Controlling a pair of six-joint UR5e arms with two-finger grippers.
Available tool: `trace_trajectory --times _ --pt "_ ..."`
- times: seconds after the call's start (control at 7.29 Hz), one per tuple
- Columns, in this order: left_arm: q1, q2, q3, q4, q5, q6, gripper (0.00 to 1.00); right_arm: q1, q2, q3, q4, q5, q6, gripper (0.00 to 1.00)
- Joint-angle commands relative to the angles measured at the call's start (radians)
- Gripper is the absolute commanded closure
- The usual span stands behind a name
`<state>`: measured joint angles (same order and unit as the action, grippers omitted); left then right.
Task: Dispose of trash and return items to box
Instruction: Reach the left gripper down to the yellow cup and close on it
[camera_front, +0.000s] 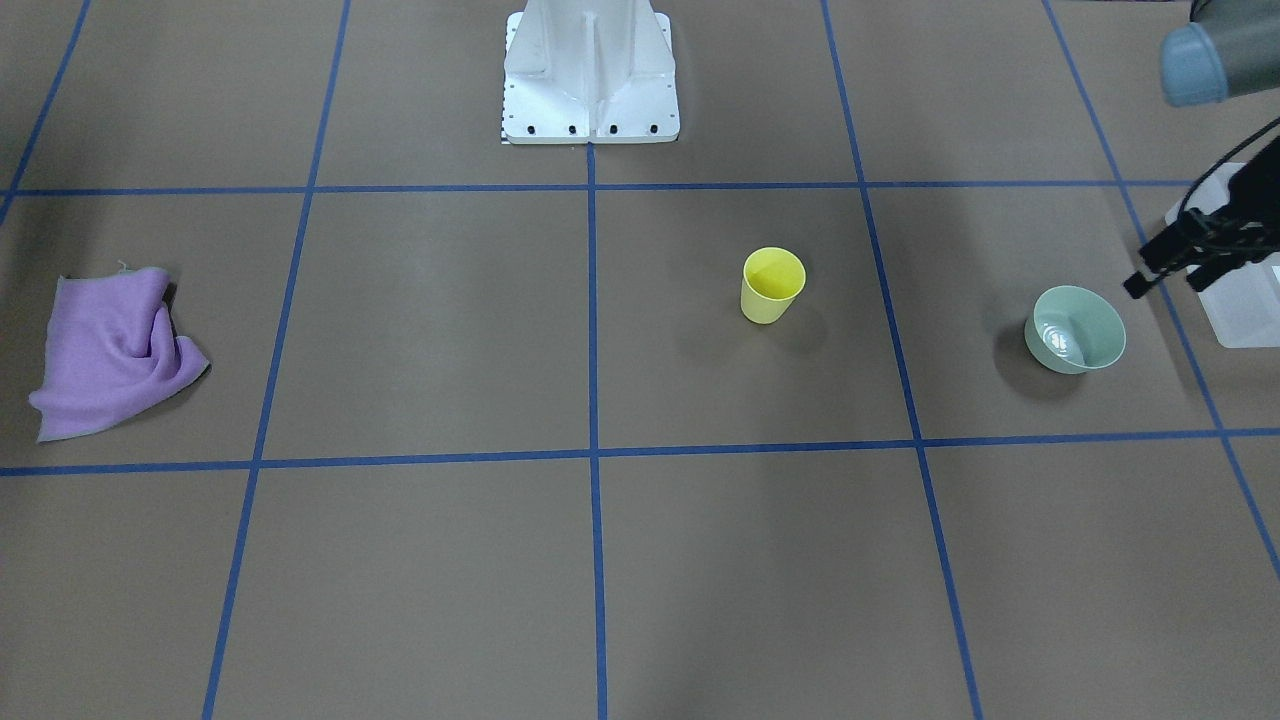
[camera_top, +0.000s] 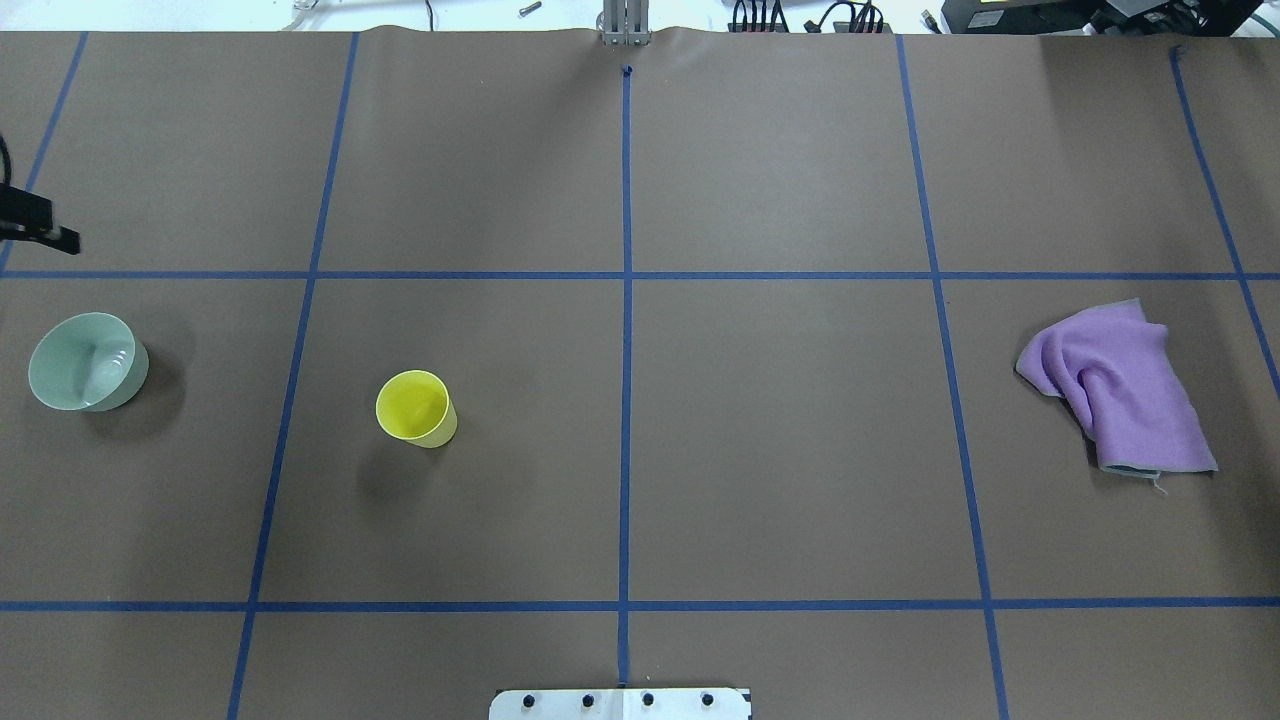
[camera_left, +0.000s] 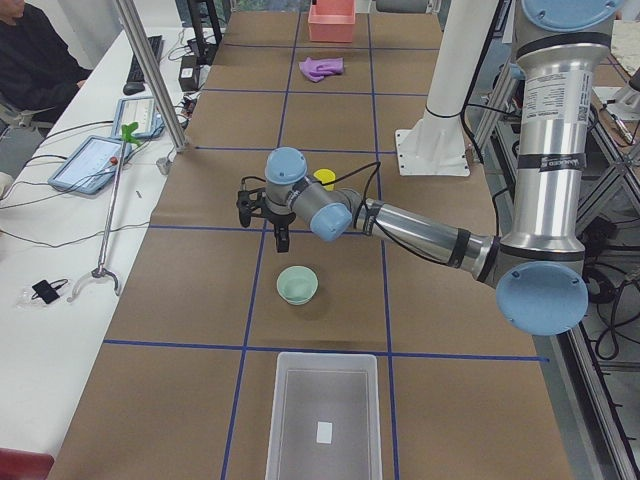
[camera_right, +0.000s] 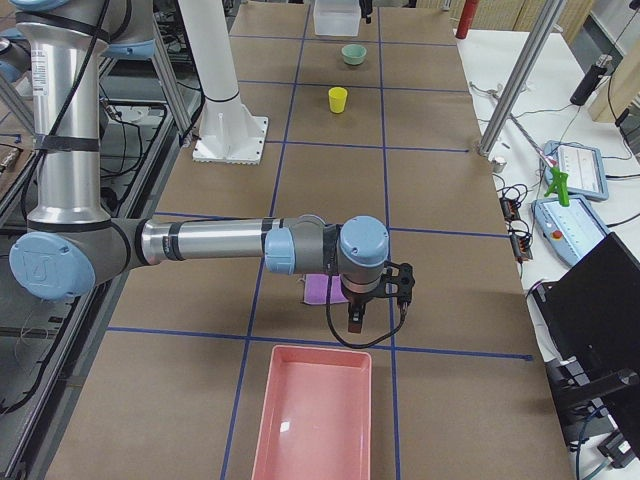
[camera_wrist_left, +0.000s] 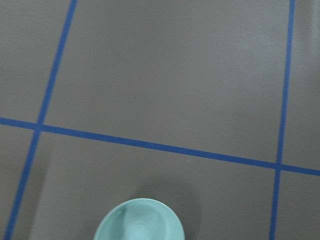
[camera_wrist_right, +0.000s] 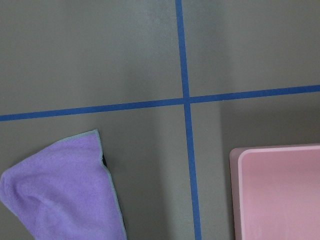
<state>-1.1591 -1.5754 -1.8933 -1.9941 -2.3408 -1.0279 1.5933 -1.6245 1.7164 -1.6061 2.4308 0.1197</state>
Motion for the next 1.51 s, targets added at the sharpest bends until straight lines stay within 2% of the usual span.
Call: trace_trajectory --times 0.0,0.27,0.41,0.96,1.37 --pt "0.237 -0.065 -0.076 -0.014 0.114 -0.27 0.02 -0.016 0.0 0.0 0.0 -0.009 0.0 0.0" --pt "0.416 -0.127 -0.064 -0.012 0.29 -0.389 0.02 -0.038 0.0 0.0 -0.002 -0.012 0.0 0.0" --pt "0.461 -0.15 -0.046 -0.011 0.323 -0.408 0.02 -0.048 -0.001 -0.001 -0.002 -0.012 0.0 0.0" --pt "0.535 -0.222 0.012 -0.009 0.324 -0.408 0.03 -0.056 0.0 0.0 -0.003 -0.004 0.001 0.0" --pt "0.536 -0.256 0.072 -0.009 0.324 -0.409 0.35 -0.056 -0.001 0.0 -0.006 0.001 0.001 0.0"
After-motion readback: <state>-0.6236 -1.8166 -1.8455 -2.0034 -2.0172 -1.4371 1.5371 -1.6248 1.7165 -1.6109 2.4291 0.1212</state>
